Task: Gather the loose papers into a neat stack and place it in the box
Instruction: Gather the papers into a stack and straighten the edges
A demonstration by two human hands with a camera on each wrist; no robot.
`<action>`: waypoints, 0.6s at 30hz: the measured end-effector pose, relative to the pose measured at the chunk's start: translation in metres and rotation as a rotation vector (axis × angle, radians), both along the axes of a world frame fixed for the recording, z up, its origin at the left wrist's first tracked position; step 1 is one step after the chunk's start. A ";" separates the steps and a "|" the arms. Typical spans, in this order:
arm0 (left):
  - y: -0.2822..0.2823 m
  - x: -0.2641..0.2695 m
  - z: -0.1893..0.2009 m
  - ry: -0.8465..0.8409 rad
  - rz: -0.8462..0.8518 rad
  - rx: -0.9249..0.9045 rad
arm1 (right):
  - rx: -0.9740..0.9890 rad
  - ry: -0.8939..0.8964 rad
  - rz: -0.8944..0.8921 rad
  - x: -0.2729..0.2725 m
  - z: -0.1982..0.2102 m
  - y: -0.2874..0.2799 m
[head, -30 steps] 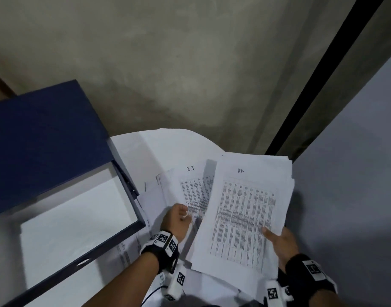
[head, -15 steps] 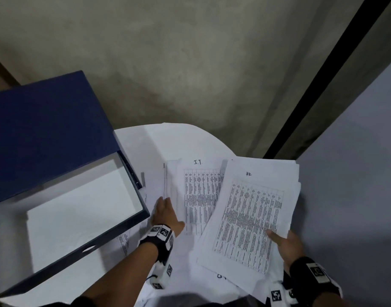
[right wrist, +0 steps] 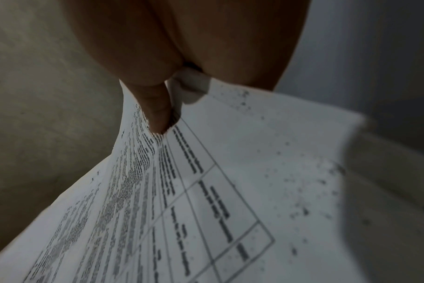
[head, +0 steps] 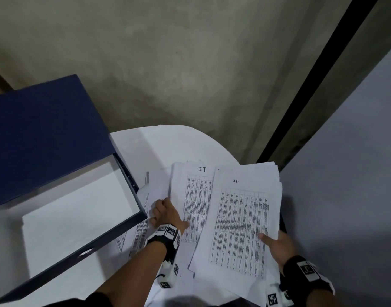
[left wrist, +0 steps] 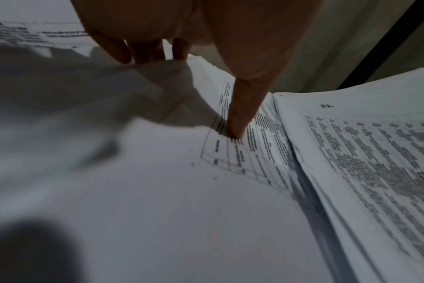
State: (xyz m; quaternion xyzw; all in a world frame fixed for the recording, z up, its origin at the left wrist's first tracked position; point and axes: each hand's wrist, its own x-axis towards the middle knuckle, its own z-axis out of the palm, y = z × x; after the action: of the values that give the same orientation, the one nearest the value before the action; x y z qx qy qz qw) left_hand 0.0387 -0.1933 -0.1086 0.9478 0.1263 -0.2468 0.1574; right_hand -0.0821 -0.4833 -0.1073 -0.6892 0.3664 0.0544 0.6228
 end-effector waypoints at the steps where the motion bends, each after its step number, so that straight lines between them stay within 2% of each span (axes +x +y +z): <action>1: -0.001 -0.001 0.002 -0.019 0.007 -0.027 | 0.002 0.011 0.008 0.001 -0.001 0.000; 6: 0.008 -0.001 0.014 -0.060 0.091 -0.416 | 0.019 0.046 -0.008 0.005 -0.003 0.005; 10: 0.007 -0.003 0.049 -0.194 0.022 -0.441 | 0.104 0.060 -0.022 0.012 0.002 0.008; 14: -0.008 -0.004 0.100 -0.357 -0.079 -0.492 | 0.044 0.029 -0.032 0.015 0.007 0.011; 16: -0.012 -0.002 0.130 -0.488 -0.121 -0.515 | 0.012 0.014 -0.056 0.018 0.013 0.011; 18: -0.012 0.003 0.161 -0.635 -0.090 -0.571 | 0.004 -0.013 -0.074 0.022 0.021 0.009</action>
State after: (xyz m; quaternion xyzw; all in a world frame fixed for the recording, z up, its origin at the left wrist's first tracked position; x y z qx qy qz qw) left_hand 0.0418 -0.2055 0.0528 0.8998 -0.0431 0.0256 0.4335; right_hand -0.0601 -0.4741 -0.0864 -0.6742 0.3874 0.0273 0.6281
